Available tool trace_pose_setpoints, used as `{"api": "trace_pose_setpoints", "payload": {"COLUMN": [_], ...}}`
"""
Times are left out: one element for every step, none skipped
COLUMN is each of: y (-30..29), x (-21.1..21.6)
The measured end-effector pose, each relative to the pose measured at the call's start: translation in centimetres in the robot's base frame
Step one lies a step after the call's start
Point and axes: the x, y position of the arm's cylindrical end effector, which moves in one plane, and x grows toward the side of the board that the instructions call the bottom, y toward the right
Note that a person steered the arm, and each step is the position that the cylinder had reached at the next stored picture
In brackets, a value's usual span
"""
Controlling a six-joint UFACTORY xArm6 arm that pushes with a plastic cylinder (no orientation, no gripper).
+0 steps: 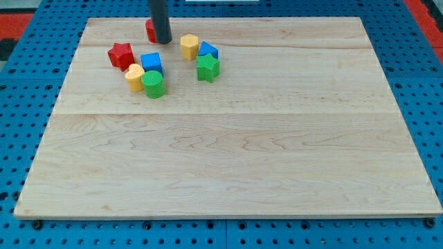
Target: Make a vertical line out of red blocks and blue cube and yellow heart
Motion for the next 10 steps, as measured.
{"api": "trace_pose_setpoints", "payload": {"y": [-1.8,2.6,2.5,-3.3,-7.6,-7.6,-4.8,-3.6,0.1,-1.0], "x": [-0.8,-1.6,-4.6,-5.3,-5.2,-4.6,-4.6,-1.5,1.6,4.8]}}
